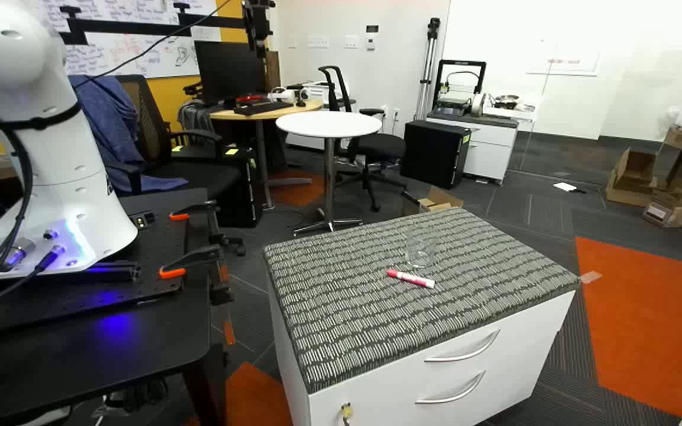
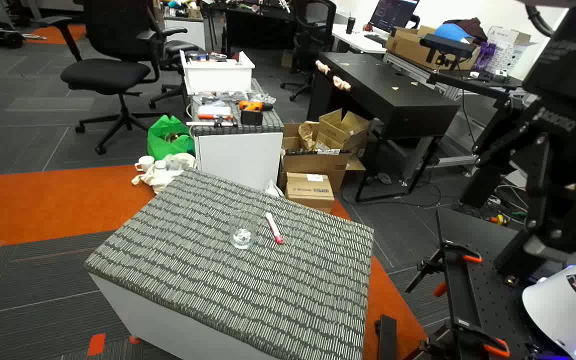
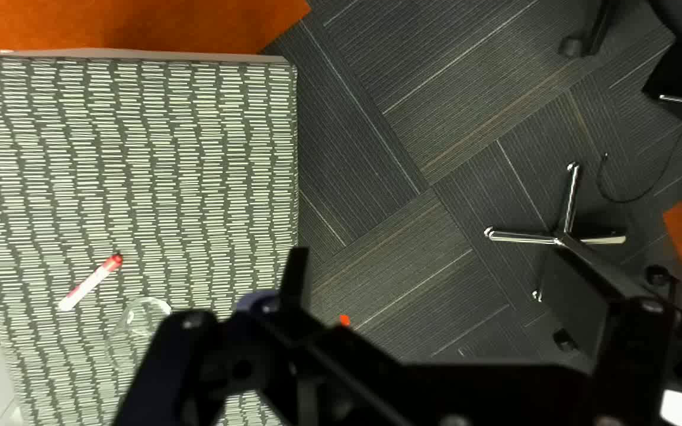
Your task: Move the glass away from the marker
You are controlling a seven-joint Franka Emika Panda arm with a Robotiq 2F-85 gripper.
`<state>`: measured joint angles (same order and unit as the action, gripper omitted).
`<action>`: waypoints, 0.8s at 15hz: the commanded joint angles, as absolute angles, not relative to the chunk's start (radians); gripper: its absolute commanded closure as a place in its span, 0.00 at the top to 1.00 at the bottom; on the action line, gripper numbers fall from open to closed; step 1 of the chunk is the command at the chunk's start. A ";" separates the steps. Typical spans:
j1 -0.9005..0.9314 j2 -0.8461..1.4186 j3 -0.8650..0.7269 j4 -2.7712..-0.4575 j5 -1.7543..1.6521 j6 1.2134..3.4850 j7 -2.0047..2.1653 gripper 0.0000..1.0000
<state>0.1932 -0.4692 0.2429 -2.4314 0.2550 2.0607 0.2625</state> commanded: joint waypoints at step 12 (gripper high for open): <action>0.160 -0.454 0.253 -2.438 0.163 2.166 0.291 1.00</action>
